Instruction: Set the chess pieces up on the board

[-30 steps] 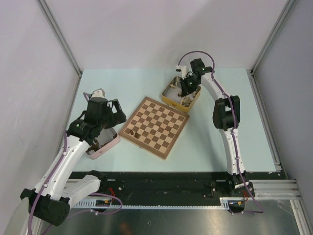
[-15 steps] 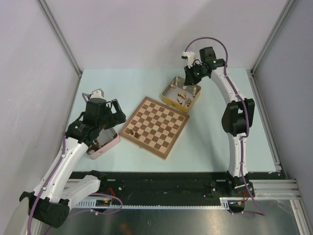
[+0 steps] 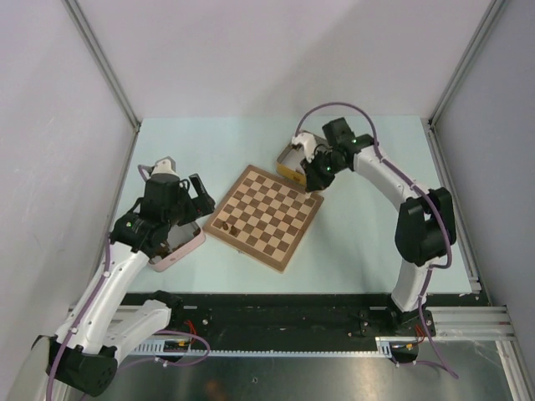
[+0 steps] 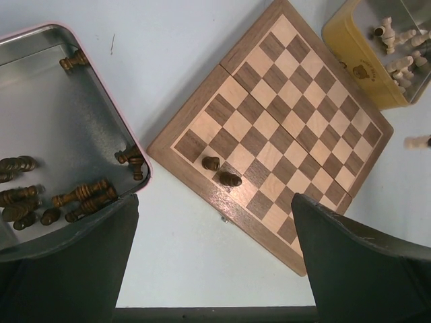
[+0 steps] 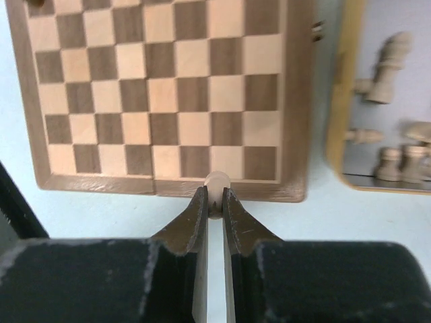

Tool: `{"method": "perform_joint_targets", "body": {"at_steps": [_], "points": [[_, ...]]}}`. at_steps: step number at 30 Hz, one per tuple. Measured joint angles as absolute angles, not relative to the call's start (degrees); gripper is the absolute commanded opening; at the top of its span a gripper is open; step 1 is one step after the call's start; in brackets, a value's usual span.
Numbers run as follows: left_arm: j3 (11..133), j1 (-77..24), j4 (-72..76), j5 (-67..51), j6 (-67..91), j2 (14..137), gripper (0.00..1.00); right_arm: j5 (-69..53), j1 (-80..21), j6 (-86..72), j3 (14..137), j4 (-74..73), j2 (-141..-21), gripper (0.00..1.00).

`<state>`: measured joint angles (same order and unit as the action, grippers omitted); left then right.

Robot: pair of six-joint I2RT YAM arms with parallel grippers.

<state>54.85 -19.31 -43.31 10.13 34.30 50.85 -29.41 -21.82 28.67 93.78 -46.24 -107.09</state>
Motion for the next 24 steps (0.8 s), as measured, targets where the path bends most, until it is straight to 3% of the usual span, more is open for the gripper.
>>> {"method": "perform_joint_targets", "body": {"at_steps": [7,24], "points": [[54.76,-19.29,-43.09,10.09,34.50,50.63,1.00,-24.03,-27.38,28.69,84.60,-40.84,-103.68,0.06],[51.83,-18.98,-42.61,9.82,34.76,47.57,1.00,-15.03,-30.59,27.92,85.30,-32.64,-108.79,0.07]]}}
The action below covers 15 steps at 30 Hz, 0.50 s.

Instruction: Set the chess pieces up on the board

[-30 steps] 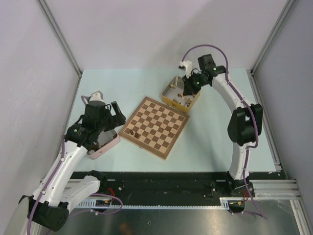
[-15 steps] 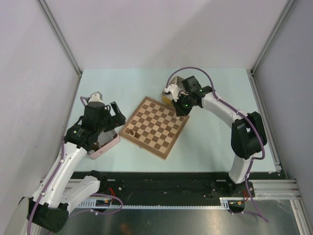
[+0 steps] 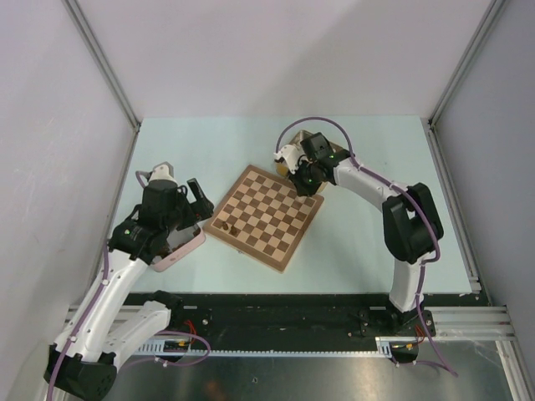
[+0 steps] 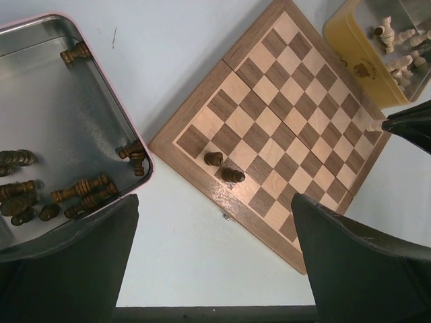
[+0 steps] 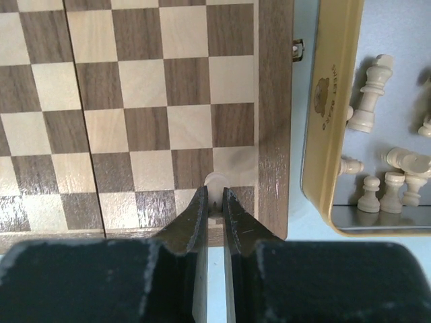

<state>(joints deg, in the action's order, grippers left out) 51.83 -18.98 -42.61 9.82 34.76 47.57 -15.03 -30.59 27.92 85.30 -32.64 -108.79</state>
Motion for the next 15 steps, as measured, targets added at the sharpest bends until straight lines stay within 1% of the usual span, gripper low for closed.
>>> {"method": "perform_joint_targets", "body": {"at_steps": [15], "points": [[51.55,-18.72,-42.57,9.80,35.11,47.57,1.00,-13.02,-30.70,27.03,87.81,-31.55,-111.77,0.09]]}}
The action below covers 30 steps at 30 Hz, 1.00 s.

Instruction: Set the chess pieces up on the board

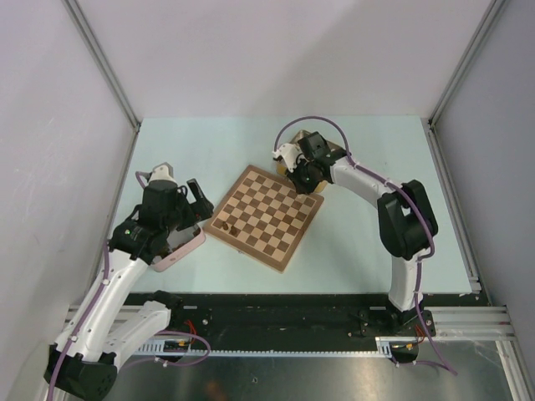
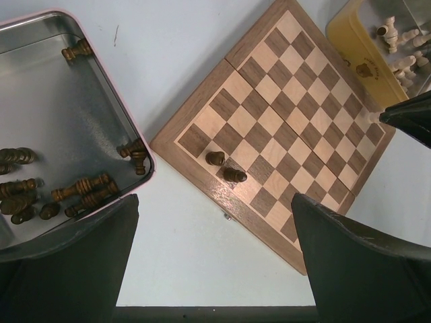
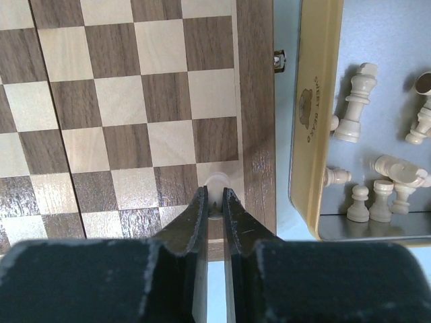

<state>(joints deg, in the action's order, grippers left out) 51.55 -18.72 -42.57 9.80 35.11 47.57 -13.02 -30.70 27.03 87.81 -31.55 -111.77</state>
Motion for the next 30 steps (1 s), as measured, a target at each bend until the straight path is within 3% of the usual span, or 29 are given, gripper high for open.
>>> {"method": "perform_joint_targets", "body": {"at_steps": [19,24,30], "points": [[51.31,-18.55,-42.57,9.67,35.11,47.59,1.00,-12.82,-30.70,27.03,87.81,-31.88,-113.19,0.17],[51.31,-18.44,-42.57,9.26,35.11,47.59,1.00,-12.82,-30.70,27.03,87.81,-31.90,-113.19,0.27],[51.31,-18.44,-42.57,8.82,35.11,47.62,1.00,-12.84,-30.70,26.96,87.88,-32.12,-113.19,0.33]]}}
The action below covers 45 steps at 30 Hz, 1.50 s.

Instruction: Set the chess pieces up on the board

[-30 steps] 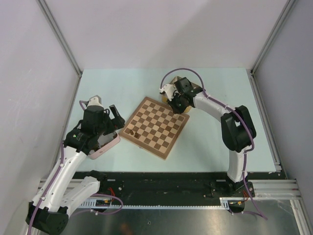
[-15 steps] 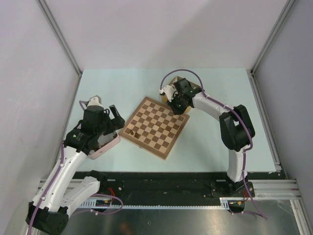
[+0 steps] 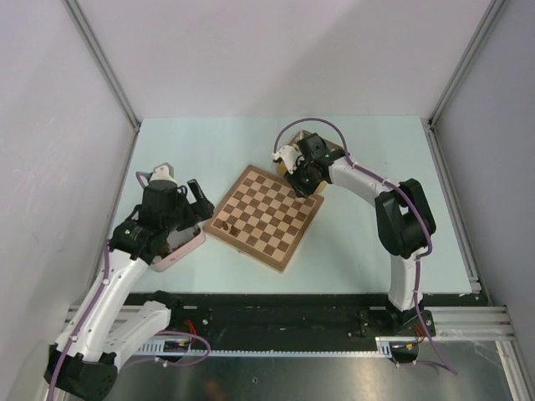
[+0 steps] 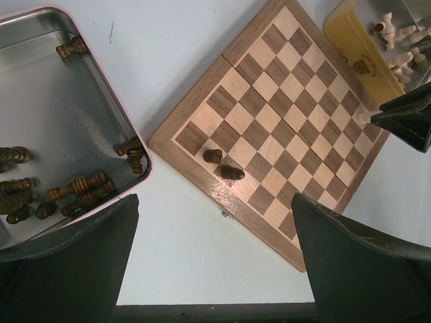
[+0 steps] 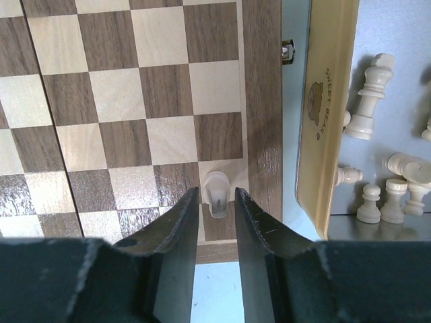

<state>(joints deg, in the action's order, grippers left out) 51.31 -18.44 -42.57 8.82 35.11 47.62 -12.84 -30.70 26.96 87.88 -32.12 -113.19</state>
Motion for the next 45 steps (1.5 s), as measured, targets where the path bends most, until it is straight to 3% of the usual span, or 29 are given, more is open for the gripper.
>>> {"method": "perform_joint_targets", "body": {"at_steps": [8,17,25,45], "points": [[51.31,-18.44,-42.54,8.82,35.07,47.70,1.00,-16.86,-29.28,24.67,93.23,-34.35,-113.19,0.36],[51.31,-18.20,-42.54,8.78,35.05,48.16,1.00,-25.21,-21.06,19.07,106.02,-36.71,-114.13,0.36],[51.31,-18.13,-42.54,8.75,35.05,47.86,1.00,-25.61,-16.12,18.20,117.19,-40.86,-125.69,0.35],[51.31,-17.91,-42.54,8.71,35.05,47.57,1.00,-19.49,-15.03,19.55,120.55,-46.26,-133.47,0.33]]}}
